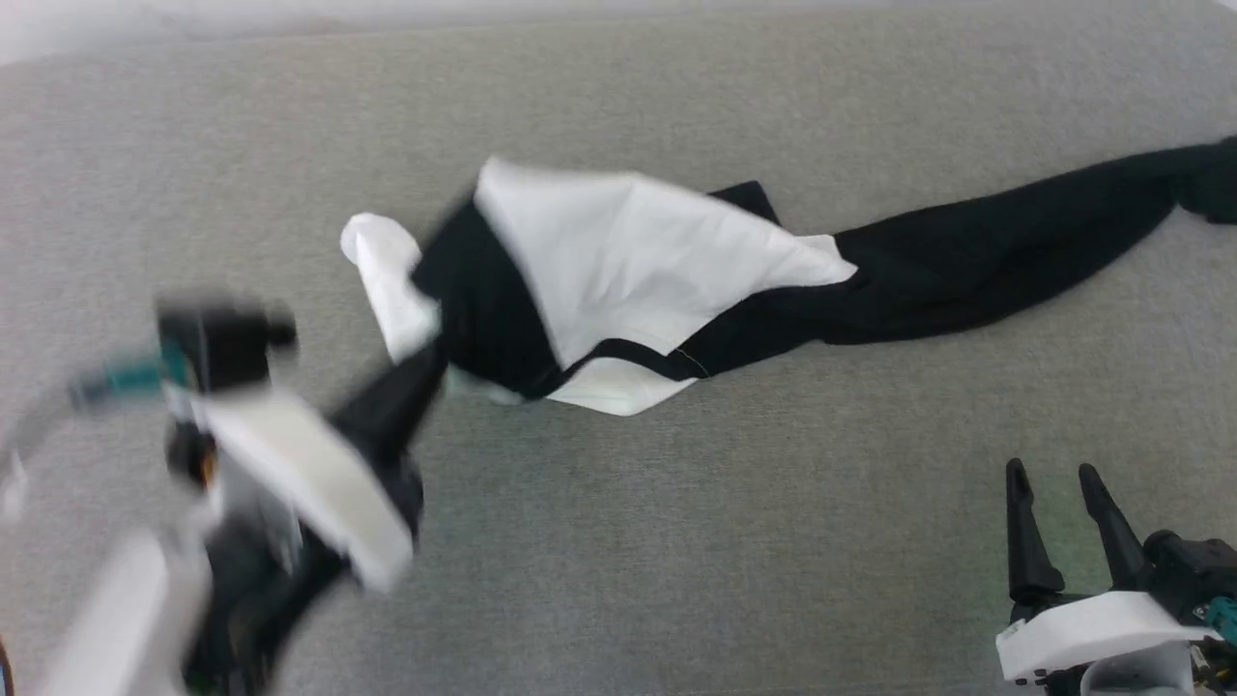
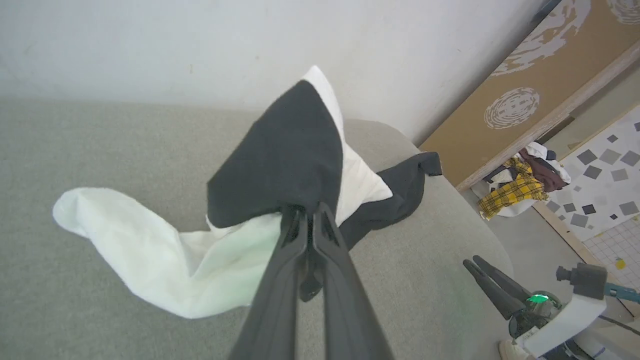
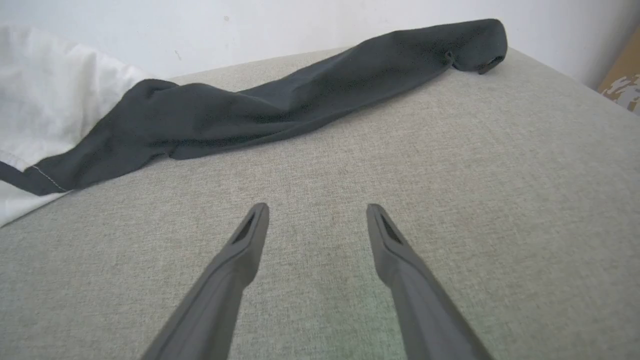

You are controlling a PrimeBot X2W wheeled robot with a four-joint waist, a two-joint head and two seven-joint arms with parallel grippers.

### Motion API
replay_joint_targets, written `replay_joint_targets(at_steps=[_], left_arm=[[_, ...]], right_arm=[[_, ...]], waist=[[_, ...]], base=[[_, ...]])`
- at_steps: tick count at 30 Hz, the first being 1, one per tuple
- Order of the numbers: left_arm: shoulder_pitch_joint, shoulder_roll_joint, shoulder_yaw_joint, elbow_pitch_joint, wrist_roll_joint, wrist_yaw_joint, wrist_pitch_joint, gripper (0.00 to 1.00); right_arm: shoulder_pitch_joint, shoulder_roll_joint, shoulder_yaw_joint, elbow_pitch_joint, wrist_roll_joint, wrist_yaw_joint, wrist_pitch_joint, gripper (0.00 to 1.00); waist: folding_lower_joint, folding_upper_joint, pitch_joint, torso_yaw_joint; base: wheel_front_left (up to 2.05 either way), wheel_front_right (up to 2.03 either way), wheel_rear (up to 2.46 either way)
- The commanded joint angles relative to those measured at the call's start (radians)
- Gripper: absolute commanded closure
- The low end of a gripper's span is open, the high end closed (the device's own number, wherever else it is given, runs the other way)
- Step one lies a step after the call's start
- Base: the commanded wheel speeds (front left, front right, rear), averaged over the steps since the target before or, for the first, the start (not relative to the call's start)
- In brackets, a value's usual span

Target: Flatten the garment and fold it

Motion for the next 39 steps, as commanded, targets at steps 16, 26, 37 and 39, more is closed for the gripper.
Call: replay_joint_targets(at_steps=[16, 26, 37, 39], left_arm=[[0.388, -0.111, -0.078, 0.164, -0.025, 0.043, -0.136, 0.58], [0.379, -0.125, -0.049, 0.13, -0.073, 0.002, -0.173, 0.0], [0.367, -0.152, 0.097, 0.017, 0.264, 0.143, -0.592, 0.0], [0.381, -0.175, 0.104, 0.034, 0.334, 0.158, -0.632, 0.0]], right_arm=[[0.013, 0.001, -0.014, -0.052, -0.037, -0.001, 0.045, 0.0], [0.037, 0.001, -0.008, -0.052, -0.034, -0.001, 0.055, 0.0], [0.059, 0.001, 0.007, -0.043, -0.016, -0.001, 0.044, 0.0], [0.062, 0.001, 0.008, -0.047, -0.014, -0.001, 0.041, 0.0]], waist=[[0.0002, 0.0, -0.008, 0.106], [0.0002, 0.0, -0.049, 0.105], [0.0002, 0.0, -0.087, 0.078], [0.0002, 0.0, -0.095, 0.068]], base=[[0.0, 0.0, 0.0], [0.0, 0.0, 0.0], [0.0, 0.0, 0.0], [0.0, 0.0, 0.0]])
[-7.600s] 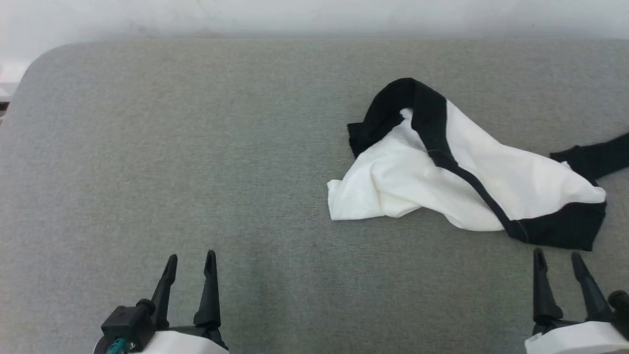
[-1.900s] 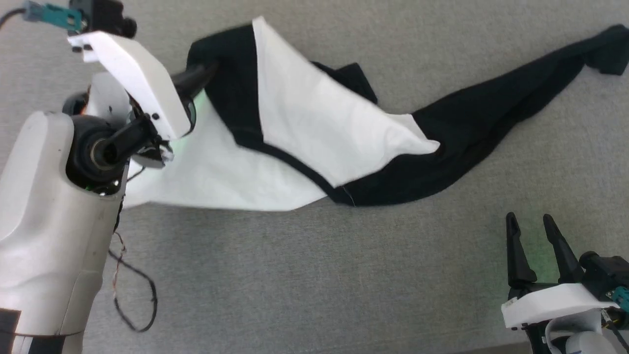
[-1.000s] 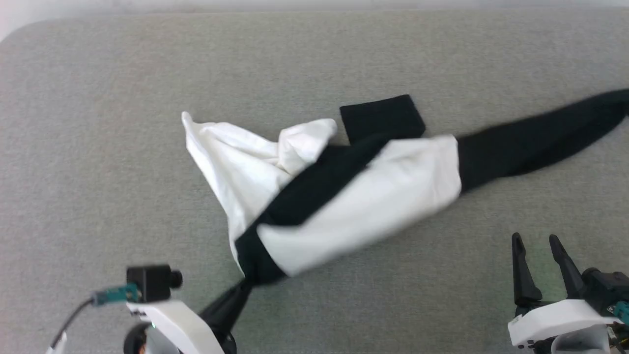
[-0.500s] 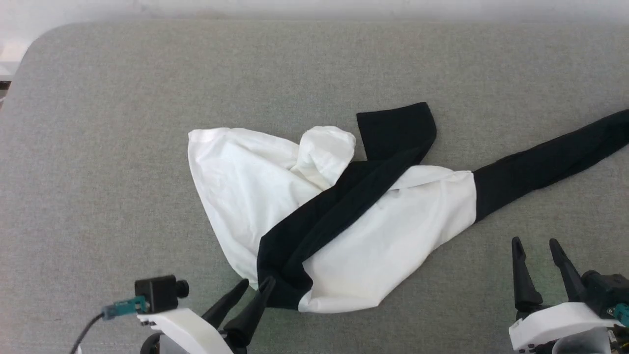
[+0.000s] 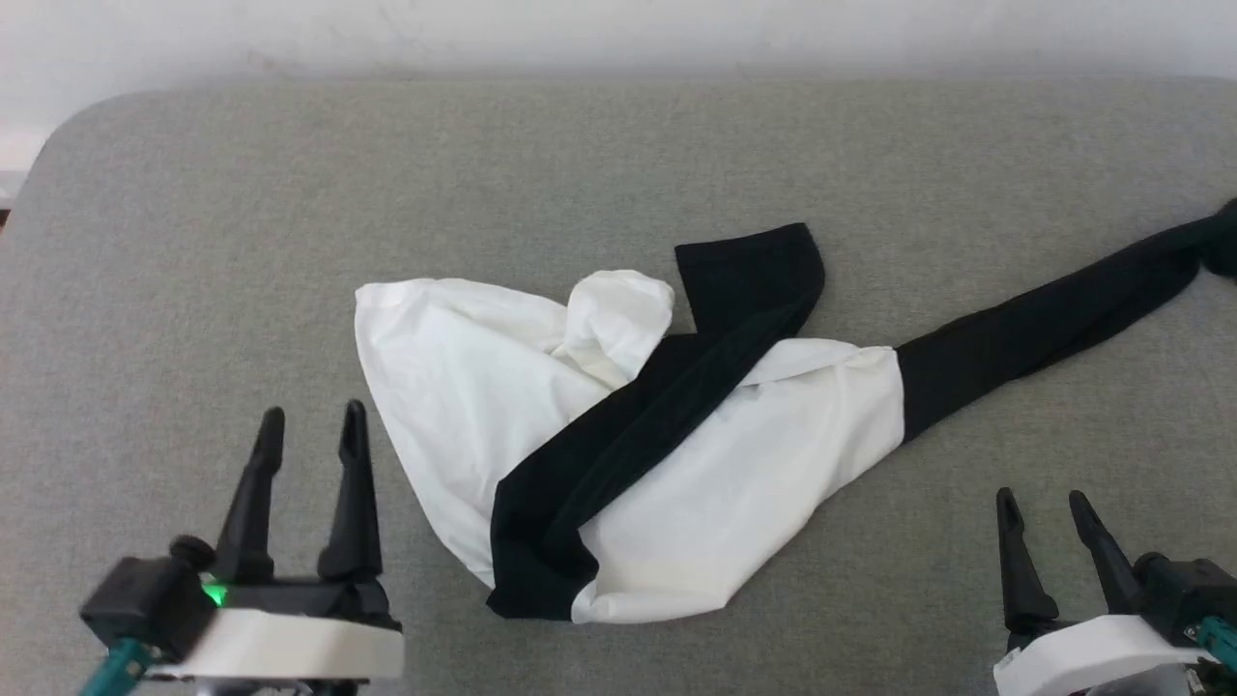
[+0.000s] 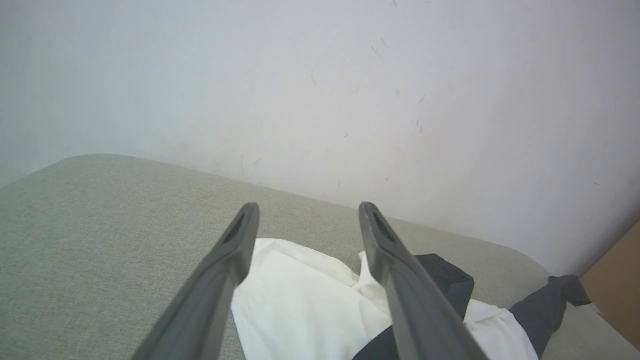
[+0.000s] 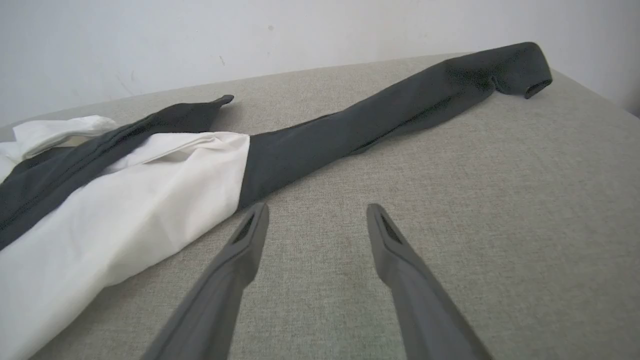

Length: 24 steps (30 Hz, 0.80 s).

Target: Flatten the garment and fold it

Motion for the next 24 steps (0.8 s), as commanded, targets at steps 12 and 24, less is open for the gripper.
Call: replay_joint_targets(at_steps=[12, 24], left_arm=[[0.136, -0.205, 0.117, 0.063, 0.25, -0.095, -0.023, 0.0], [0.076, -0.251, 0.144, 0.094, 0.269, -0.188, -0.023, 0.0]], right_arm=[[0.032, 0.001, -0.015, -0.043, -0.003, -0.001, 0.0, 0.0], [-0.189, -0.044, 0.176, -0.218, -0.113, -0.001, 0.32, 0.0]], waist=[[0.0, 0.0, -0.016, -0.019], [0.0, 0.0, 0.048, 0.022]], base=[[0.0, 0.0, 0.0], [0.0, 0.0, 0.0]])
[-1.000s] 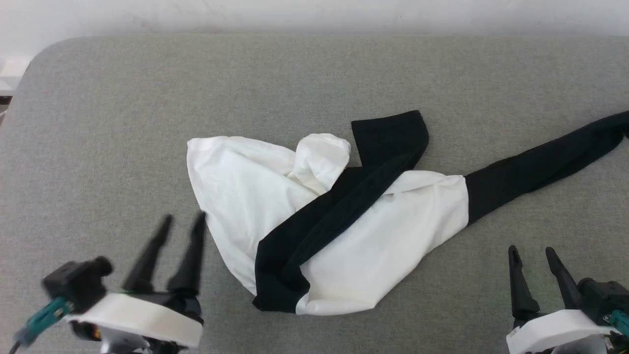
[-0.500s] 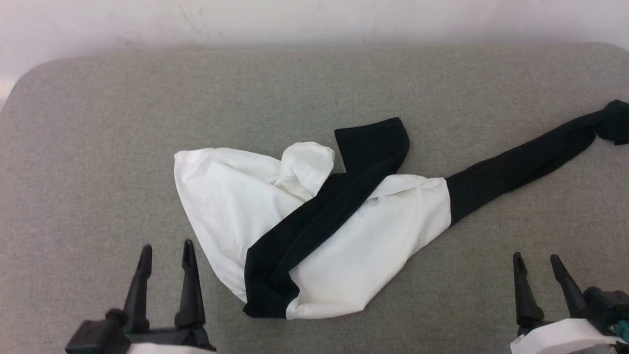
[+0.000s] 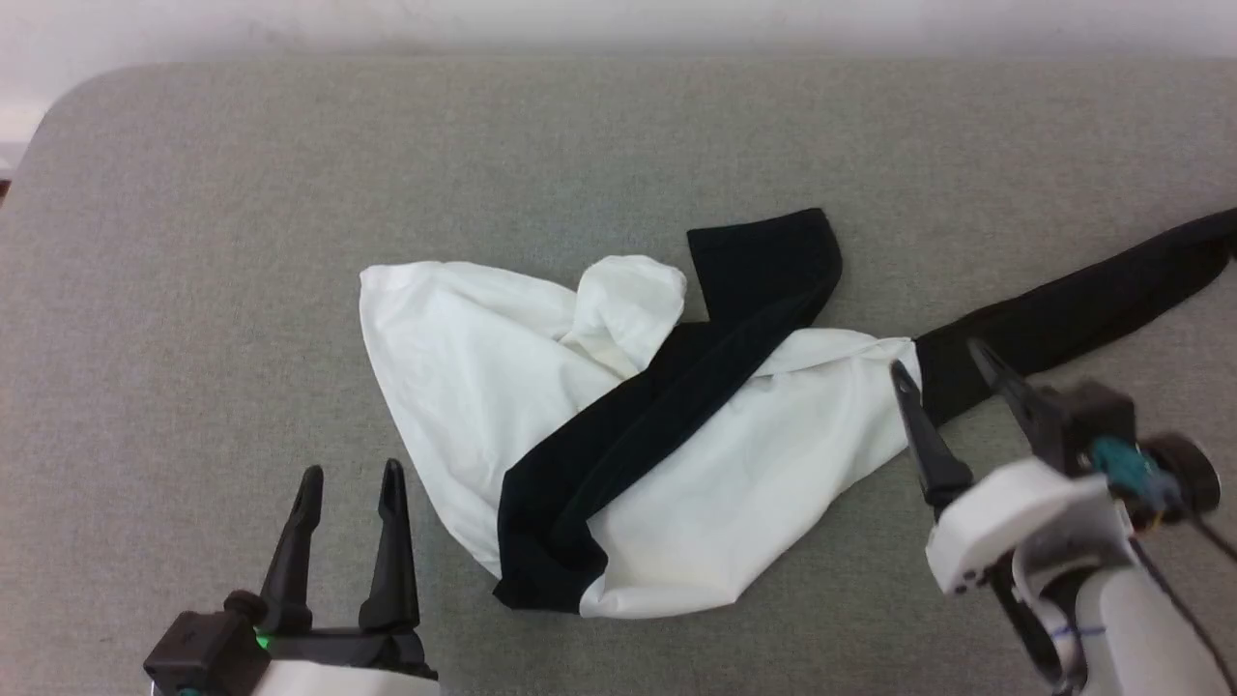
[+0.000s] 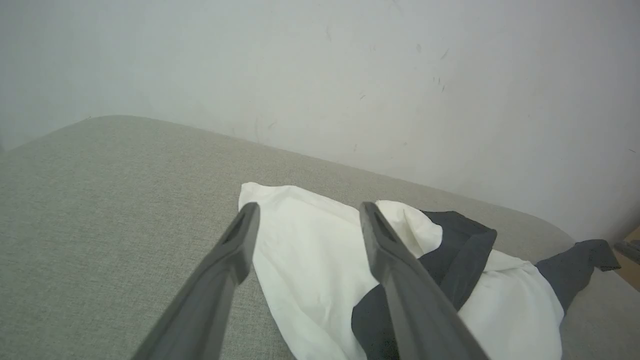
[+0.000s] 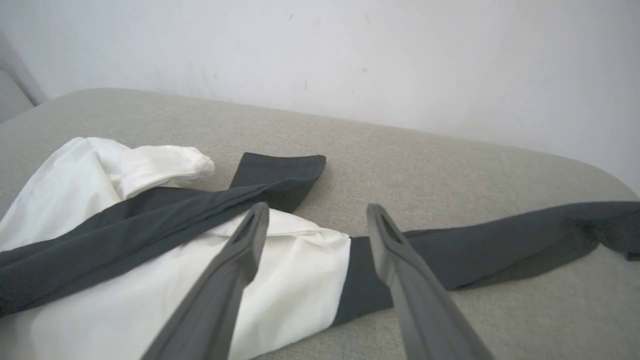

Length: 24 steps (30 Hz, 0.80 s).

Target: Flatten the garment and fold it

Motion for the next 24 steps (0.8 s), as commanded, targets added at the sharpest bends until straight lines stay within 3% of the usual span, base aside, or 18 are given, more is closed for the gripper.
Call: replay_joint_targets(at_steps=[1, 7, 11, 16, 21, 22, 24], left_arm=[[-0.026, -0.005, -0.005, 0.007, 0.002, -0.01, -0.005, 0.0], [-0.072, -0.006, -0.035, 0.019, -0.021, -0.019, -0.005, 0.0], [-0.101, -0.006, -0.054, 0.029, -0.034, -0.018, -0.005, 0.0], [-0.119, -0.006, -0.069, 0.039, -0.043, -0.016, -0.005, 0.0], [-0.138, -0.007, -0.088, 0.052, -0.051, -0.019, -0.005, 0.0], [-0.141, -0.007, -0.09, 0.054, -0.052, -0.019, -0.005, 0.0], [-0.148, -0.007, -0.094, 0.058, -0.054, -0.021, -0.005, 0.0]], right_arm=[[-0.059, -0.055, 0.045, -0.008, 0.026, -0.001, 0.092, 0.0], [-0.216, -0.252, 0.196, 0.018, 0.14, -0.001, 0.406, 0.0], [-0.31, -0.354, 0.301, 0.053, 0.219, -0.001, 0.523, 0.0], [-0.397, -0.408, 0.393, 0.103, 0.275, -0.001, 0.583, 0.0], [-0.452, -0.4, 0.447, 0.217, 0.375, -0.001, 0.638, 0.0], [-0.454, -0.396, 0.457, 0.241, 0.397, -0.001, 0.655, 0.45], [-0.461, -0.39, 0.463, 0.27, 0.428, -0.001, 0.656, 1.0]], waist=[[-0.0001, 0.0, 0.03, 0.019], [-0.0001, 0.0, 0.092, 0.057], [-0.0001, 0.0, 0.128, 0.085], [-0.0001, 0.0, 0.152, 0.105], [-0.0001, 0.0, 0.174, 0.124], [-0.0001, 0.0, 0.177, 0.127], [-0.0001, 0.0, 0.181, 0.131]], base=[[0.0, 0.0, 0.0], [0.0, 0.0, 0.0], [0.0, 0.0, 0.0], [0.0, 0.0, 0.0], [0.0, 0.0, 0.0], [0.0, 0.0, 0.0], [0.0, 0.0, 0.0]])
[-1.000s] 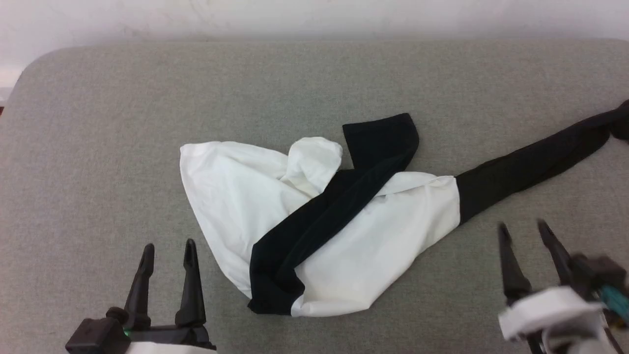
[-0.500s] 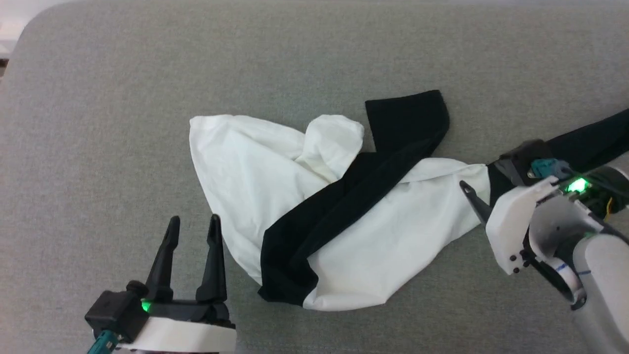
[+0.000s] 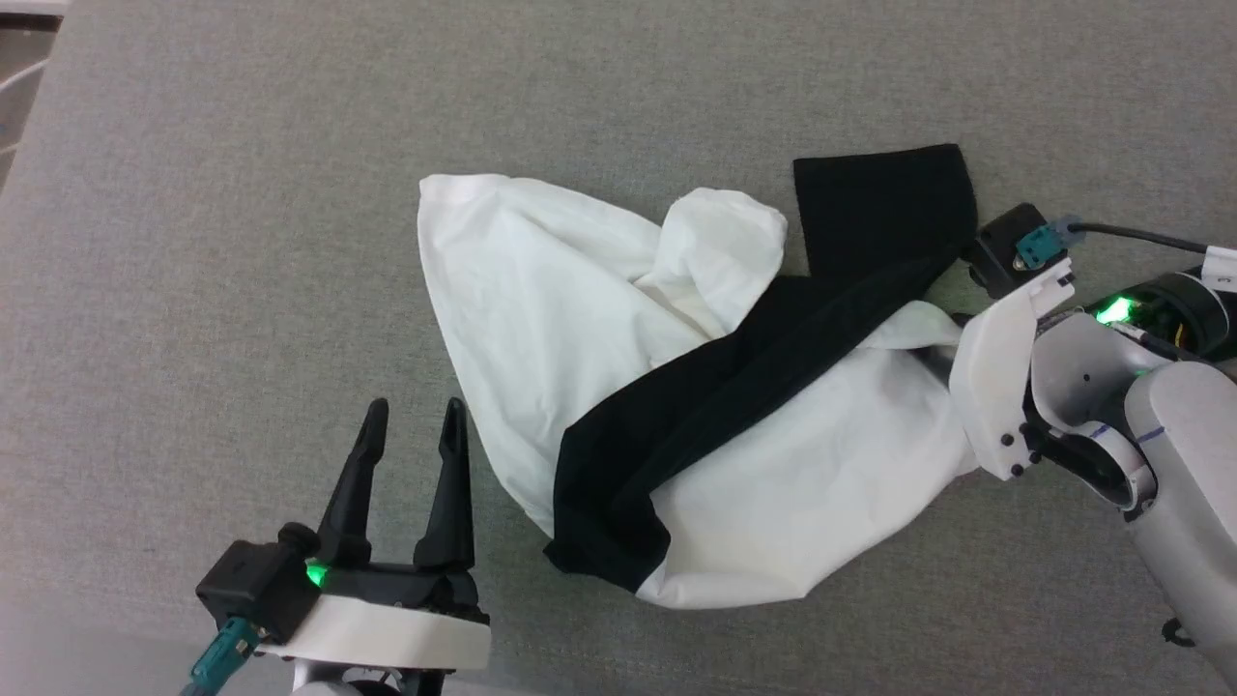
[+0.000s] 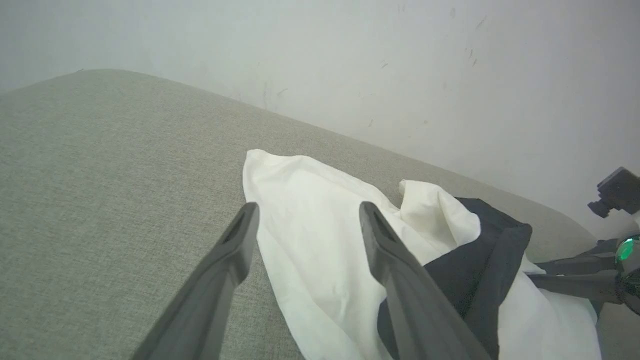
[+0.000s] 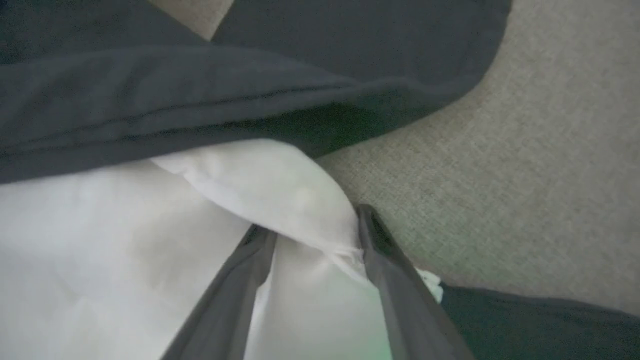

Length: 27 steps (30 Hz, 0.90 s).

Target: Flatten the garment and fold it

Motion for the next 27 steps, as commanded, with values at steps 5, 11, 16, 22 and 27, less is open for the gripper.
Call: replay_joint_targets(at_steps=[5, 11, 16, 22, 27], left_arm=[[-0.019, -0.003, 0.005, 0.009, -0.001, -0.012, -0.005, 0.0], [-0.026, -0.003, -0.009, 0.014, 0.001, -0.018, -0.005, 0.0], [-0.033, -0.003, -0.028, 0.023, -0.008, -0.021, -0.005, 0.0], [-0.043, -0.003, -0.039, 0.036, -0.017, -0.022, -0.005, 0.0], [-0.064, -0.003, -0.048, 0.048, -0.021, -0.028, -0.005, 0.0]], right_arm=[[-0.018, 0.015, 0.008, 0.037, 0.028, -0.001, -0.055, 1.0], [-0.103, -0.028, -0.078, 0.05, -0.017, -0.001, -0.136, 1.0], [-0.164, -0.106, -0.199, 0.101, -0.105, -0.001, -0.133, 1.0], [-0.199, -0.192, -0.348, 0.162, -0.263, -0.001, -0.164, 1.0], [-0.208, -0.171, -0.474, 0.223, -0.421, -0.001, -0.268, 0.29]], waist=[[0.0, 0.0, 0.009, 0.0], [0.0, 0.0, 0.011, -0.007], [0.0, 0.0, 0.029, 0.018], [0.0, 0.0, 0.062, 0.064], [0.0, 0.0, 0.087, 0.092]], base=[[0.0, 0.0, 0.0], [0.0, 0.0, 0.0], [0.0, 0.0, 0.0], [0.0, 0.0, 0.0], [0.0, 0.0, 0.0]])
